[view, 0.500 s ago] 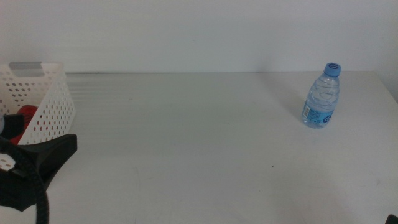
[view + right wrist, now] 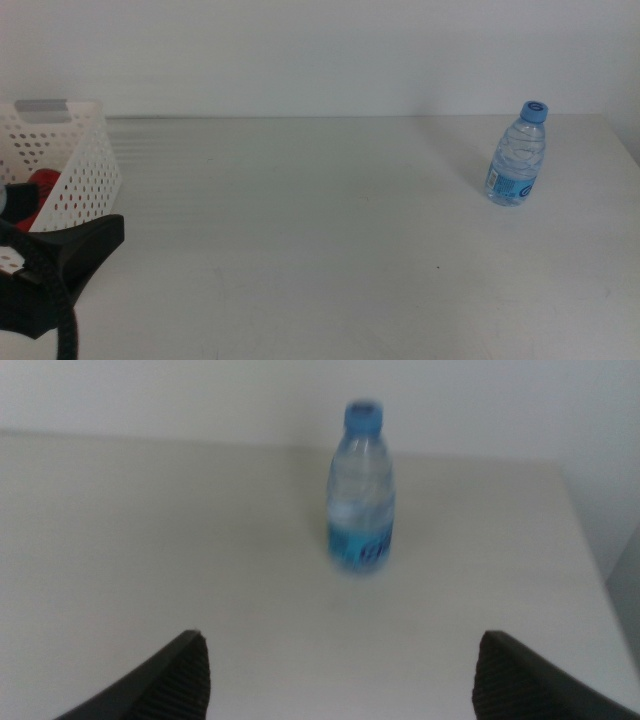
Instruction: Use arms to grab the bottles and put them into the dustbin to the left of the table.
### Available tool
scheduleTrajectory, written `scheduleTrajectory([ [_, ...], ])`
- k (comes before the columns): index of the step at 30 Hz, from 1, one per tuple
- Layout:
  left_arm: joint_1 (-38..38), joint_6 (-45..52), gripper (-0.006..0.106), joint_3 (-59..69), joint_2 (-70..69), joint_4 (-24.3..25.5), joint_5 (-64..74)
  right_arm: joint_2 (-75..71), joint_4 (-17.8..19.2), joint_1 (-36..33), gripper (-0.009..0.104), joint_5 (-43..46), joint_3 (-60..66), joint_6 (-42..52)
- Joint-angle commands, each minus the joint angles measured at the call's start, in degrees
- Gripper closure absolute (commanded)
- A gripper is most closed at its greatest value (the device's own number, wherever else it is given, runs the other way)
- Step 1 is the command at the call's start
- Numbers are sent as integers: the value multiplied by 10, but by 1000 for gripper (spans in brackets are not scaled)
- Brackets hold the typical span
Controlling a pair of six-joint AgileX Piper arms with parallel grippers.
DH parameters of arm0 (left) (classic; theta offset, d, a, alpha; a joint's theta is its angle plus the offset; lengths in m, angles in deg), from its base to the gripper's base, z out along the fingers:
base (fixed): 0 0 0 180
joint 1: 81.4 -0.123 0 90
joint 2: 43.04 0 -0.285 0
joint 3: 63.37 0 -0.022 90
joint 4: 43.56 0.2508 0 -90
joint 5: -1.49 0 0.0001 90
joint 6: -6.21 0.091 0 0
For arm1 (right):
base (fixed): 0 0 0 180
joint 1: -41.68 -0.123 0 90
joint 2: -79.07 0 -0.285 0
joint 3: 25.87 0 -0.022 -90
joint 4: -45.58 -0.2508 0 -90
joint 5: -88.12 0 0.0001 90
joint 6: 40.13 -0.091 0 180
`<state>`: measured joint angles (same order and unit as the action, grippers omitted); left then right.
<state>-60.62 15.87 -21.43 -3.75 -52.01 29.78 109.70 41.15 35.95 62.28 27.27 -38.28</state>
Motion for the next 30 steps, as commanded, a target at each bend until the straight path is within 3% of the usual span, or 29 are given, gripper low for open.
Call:
scheduleTrajectory([
  [1, 2, -6, 15, -14, 1, -4, -42, 58, 16, 2, 25, 80, -45, 8],
  [15, 2, -6, 15, -14, 1, -4, -42, 311, 37, 2, 25, 347, -61, 4],
  [21, 2, -6, 15, -14, 1, -4, -42, 429, 41, 2, 25, 605, -3, 4],
  [30, 2, -6, 15, -14, 1, -4, -42, 609, 48, 2, 25, 758, -39, 4],
])
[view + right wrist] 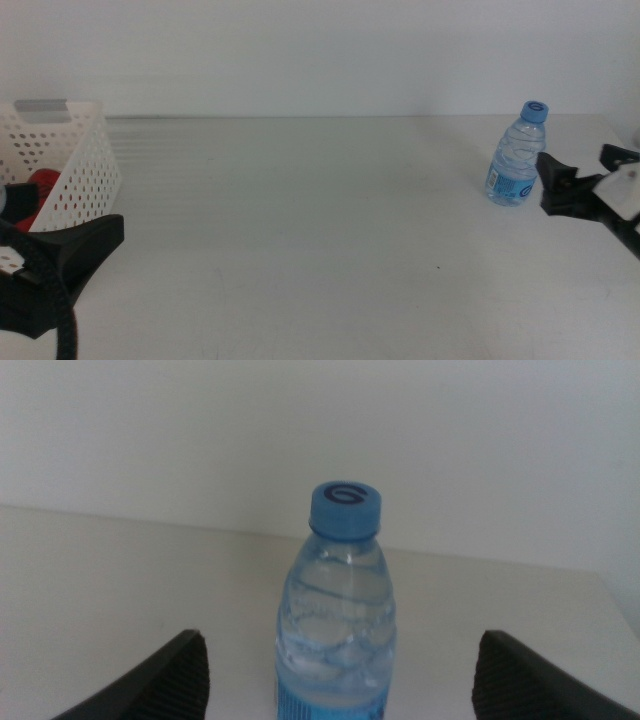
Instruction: Use arms to grab the bottles and put them into the dustbin to the left of the table.
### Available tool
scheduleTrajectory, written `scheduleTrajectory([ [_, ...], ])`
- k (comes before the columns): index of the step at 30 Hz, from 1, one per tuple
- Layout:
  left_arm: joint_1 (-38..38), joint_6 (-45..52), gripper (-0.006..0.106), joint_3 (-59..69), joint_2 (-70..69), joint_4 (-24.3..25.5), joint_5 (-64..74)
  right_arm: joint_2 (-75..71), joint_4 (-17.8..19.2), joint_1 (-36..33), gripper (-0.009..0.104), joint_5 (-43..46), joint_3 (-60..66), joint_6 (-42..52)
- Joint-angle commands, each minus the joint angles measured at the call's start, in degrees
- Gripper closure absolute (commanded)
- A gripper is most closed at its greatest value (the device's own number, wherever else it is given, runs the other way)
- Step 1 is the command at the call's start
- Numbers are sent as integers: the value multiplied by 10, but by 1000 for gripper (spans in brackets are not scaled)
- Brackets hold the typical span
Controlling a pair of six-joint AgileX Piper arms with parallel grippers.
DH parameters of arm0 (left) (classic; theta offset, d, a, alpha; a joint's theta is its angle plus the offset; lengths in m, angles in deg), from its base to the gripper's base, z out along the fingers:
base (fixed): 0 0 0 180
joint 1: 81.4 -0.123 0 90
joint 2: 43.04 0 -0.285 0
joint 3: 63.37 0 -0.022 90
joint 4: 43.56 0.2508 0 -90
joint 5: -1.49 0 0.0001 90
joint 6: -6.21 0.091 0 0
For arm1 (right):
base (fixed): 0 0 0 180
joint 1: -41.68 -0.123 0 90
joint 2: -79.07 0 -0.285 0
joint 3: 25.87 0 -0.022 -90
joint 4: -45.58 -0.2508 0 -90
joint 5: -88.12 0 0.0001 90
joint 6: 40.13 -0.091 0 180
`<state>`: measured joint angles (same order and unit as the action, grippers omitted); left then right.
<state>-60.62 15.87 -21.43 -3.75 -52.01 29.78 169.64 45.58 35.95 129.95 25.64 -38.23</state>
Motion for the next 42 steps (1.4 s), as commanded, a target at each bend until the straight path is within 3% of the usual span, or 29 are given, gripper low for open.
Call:
scheduleTrajectory([
  [1, 2, -6, 15, -14, 1, -4, -42, 28, 3, 2, 24, 98, -26, 3],
  [11, 2, -6, 15, -14, 1, -4, -42, 153, 0, 2, 0, 130, -102, 0],
  [24, 2, -6, 15, -14, 1, -4, -42, 250, 0, 3, 0, 121, -202, 16],
  [30, 2, -6, 15, -14, 1, -4, -42, 287, -32, 3, 0, 117, -239, 33],
  [36, 2, -6, 15, -14, 1, -4, -42, 319, -27, 3, 0, 105, -265, 46],
  [39, 2, -6, 15, -14, 1, -4, -42, 321, -39, 3, 3, 108, -270, 46],
  [42, 2, -6, 15, -14, 1, -4, -42, 322, -47, 3, 26, 106, -270, 42],
])
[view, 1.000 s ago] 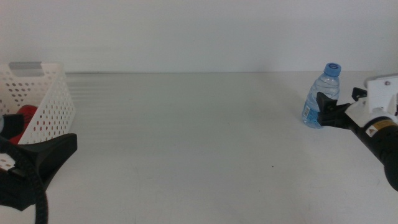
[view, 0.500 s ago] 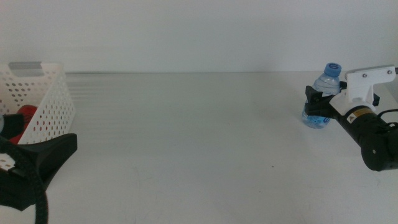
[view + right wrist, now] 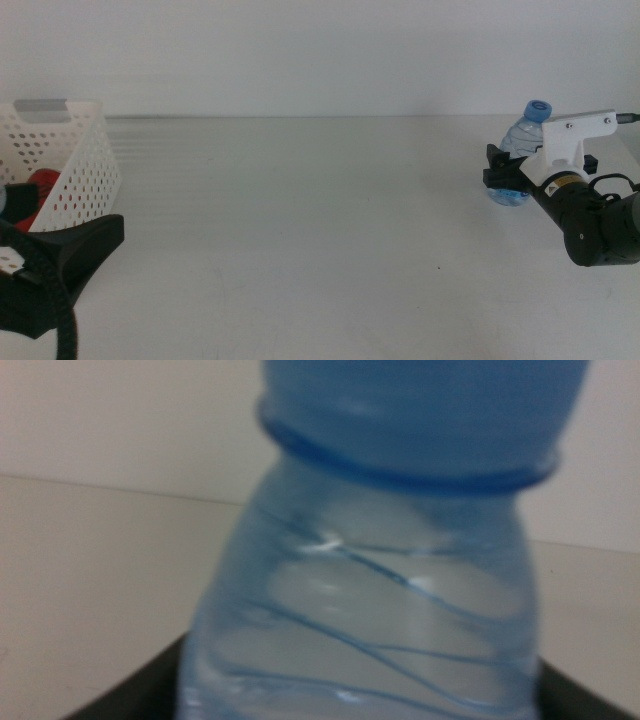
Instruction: Use arms to grab the bottles and put them into the dustbin to the left of the table.
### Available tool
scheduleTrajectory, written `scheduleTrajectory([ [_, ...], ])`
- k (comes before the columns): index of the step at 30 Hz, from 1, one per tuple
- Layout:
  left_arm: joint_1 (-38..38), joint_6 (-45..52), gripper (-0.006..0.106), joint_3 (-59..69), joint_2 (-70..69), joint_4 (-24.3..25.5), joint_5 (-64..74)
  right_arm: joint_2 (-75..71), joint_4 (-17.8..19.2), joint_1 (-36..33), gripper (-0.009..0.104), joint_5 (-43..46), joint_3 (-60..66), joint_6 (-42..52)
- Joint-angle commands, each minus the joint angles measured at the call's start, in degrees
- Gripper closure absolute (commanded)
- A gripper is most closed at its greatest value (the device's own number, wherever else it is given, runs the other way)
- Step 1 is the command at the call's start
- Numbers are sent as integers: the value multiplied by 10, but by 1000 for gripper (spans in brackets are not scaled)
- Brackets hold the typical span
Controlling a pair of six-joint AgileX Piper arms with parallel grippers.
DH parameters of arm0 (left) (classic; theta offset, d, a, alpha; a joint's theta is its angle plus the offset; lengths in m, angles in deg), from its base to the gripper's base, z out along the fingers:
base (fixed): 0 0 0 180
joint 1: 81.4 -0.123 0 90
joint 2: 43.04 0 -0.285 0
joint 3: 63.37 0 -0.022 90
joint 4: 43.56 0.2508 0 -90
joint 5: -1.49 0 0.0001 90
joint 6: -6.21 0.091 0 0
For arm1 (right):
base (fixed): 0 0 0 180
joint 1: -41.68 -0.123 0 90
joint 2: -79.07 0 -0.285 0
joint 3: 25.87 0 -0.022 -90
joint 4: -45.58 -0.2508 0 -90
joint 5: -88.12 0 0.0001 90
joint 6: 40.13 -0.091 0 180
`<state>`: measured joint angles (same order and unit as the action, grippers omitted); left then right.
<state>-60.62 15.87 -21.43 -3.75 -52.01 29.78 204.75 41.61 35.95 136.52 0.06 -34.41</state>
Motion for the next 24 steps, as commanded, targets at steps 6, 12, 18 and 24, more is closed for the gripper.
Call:
scheduleTrajectory([
  [6, 2, -6, 15, -14, 1, -4, -42, -52, 8, -7, 95, -32, -13, -30],
  [12, 2, -6, 15, -14, 1, -4, -42, -128, 77, -54, 95, -63, -13, -29],
  [18, 2, -6, 15, -14, 1, -4, -42, -161, 153, -134, 95, -88, -52, -61],
  [24, 2, -6, 15, -14, 1, -4, -43, -138, 179, -230, 95, -126, -123, -74],
])
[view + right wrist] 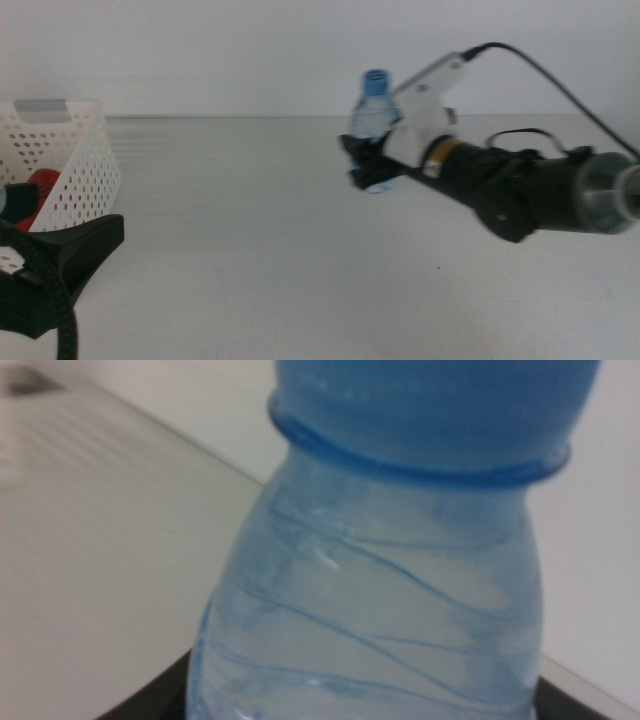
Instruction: Use arms to grab the bottles and put them into the dustbin to the left of the table.
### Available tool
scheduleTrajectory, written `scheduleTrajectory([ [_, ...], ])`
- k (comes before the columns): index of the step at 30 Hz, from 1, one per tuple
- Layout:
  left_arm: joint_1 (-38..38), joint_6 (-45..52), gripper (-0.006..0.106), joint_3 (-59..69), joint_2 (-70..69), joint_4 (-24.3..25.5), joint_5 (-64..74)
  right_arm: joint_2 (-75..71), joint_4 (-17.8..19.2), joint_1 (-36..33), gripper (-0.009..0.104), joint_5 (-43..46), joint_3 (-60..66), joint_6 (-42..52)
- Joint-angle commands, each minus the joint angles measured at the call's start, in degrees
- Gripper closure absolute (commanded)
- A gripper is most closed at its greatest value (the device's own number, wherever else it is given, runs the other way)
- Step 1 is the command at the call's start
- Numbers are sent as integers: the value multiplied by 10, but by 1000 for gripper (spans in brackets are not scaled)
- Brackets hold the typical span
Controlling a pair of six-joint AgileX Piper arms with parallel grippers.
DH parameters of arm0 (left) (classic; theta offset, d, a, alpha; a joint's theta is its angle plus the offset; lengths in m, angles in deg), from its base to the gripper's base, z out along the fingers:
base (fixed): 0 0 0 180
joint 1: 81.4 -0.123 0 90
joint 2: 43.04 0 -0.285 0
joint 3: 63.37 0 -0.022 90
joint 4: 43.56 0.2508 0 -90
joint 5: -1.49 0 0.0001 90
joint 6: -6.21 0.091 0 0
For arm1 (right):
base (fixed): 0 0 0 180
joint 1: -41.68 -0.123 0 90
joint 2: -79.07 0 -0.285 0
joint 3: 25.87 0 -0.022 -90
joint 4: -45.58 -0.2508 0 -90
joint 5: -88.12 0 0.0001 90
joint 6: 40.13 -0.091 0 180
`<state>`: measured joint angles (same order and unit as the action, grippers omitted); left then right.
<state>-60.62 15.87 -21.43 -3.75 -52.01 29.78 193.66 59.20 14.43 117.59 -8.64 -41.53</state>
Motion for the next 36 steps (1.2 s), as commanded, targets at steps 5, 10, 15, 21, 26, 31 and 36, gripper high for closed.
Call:
scheduleTrajectory([
  [5, 2, -6, 15, -14, 1, -4, -43, 34, 3, -54, 95, 63, -97, -7],
  [10, 2, -6, 15, -14, 1, -4, -43, 92, 3, -70, 95, 66, -143, -35],
  [15, 2, -6, 15, -14, 1, -4, -43, 119, 3, -77, 95, 72, -152, -41],
  [21, 2, -6, 15, -14, 1, -4, -43, 129, 3, -77, 94, 64, -150, -41],
  [26, 2, -6, 15, -14, 1, -4, -43, 129, 12, -77, 34, 57, -149, -41],
  [31, 2, -6, 15, -14, 1, -4, -43, 117, 12, -77, 6, -4, -149, -42],
  [36, 2, -6, 15, -14, 1, -4, -43, 79, 12, -77, 5, -97, -149, -64],
])
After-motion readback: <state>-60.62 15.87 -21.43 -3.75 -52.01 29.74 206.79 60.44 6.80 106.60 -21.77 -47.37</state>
